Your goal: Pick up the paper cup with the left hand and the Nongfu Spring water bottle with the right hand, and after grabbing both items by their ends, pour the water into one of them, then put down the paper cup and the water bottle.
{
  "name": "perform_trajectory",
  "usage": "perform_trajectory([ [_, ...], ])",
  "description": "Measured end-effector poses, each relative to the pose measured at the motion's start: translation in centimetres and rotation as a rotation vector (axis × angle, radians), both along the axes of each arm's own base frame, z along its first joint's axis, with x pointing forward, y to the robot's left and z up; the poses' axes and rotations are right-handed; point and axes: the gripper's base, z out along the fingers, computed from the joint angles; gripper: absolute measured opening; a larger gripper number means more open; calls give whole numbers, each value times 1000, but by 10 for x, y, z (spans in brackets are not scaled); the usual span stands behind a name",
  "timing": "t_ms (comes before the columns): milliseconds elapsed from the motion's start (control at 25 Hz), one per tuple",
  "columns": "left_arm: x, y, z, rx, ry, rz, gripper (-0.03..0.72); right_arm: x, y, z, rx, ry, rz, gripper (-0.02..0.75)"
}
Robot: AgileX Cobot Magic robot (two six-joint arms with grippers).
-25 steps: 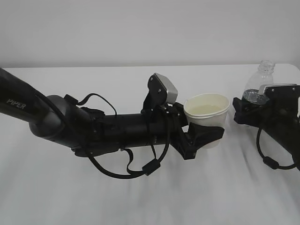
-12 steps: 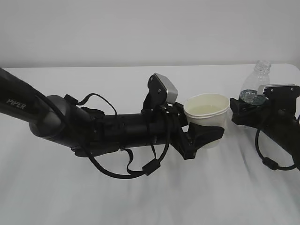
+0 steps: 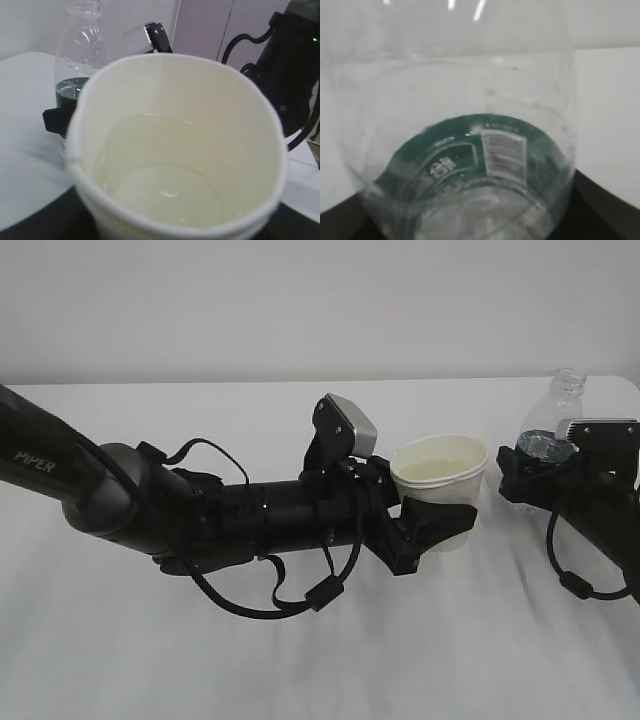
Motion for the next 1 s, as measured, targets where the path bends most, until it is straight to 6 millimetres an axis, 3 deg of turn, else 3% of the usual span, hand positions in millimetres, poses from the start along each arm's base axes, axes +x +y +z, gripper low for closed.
perform_trajectory([
  [280,1,0,1,-9,7,17,435,-4,0,-2,58,21,-14,634],
  [600,1,0,1,-9,7,17,435,-7,6,-4,44,32,51,640],
  [1000,2,0,1,-9,8,18,435,-30,6,22,-43,6,72,640],
])
